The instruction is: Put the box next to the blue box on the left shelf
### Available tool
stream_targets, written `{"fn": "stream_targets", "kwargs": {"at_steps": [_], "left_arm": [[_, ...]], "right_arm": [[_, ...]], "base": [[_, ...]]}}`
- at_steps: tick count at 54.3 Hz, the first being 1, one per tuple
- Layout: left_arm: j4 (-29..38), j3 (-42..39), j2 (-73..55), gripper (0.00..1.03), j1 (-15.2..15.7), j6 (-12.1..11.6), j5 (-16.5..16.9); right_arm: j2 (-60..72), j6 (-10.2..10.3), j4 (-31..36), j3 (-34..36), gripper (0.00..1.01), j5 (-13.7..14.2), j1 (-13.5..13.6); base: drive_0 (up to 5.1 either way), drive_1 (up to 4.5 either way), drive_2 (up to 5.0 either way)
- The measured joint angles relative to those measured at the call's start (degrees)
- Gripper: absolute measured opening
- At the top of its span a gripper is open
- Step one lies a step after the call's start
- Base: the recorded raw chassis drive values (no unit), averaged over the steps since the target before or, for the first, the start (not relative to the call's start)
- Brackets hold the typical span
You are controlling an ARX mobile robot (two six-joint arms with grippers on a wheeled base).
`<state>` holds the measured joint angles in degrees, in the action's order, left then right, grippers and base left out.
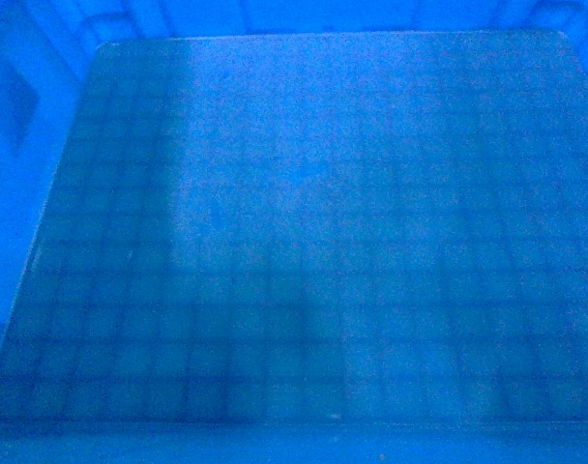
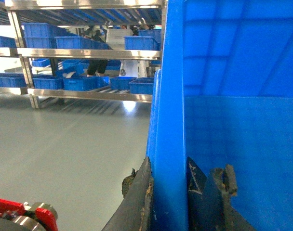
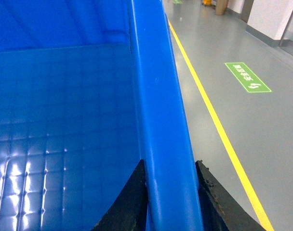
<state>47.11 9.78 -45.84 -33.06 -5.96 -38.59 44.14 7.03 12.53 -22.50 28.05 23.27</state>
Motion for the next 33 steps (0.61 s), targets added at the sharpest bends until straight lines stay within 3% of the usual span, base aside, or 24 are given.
{"fn": "stream_targets", "kwargs": {"at_steps": [13, 33], "left_arm": [[0.02, 0.00, 0.00, 0.13, 0.00, 0.04, 0.02], [0.04, 0.00, 0.07, 0.13, -0.11, 0.11, -0.04]], "right_arm": [[0.00, 0.00, -0.02, 0.00, 0.20, 0.04, 0.00], [-0.02, 0.00, -0.02, 0.00, 0.20, 0.07, 0.00]], "base": [[-1.6, -1.64, -1.6], [-0.1, 3.95, -4.2]]}}
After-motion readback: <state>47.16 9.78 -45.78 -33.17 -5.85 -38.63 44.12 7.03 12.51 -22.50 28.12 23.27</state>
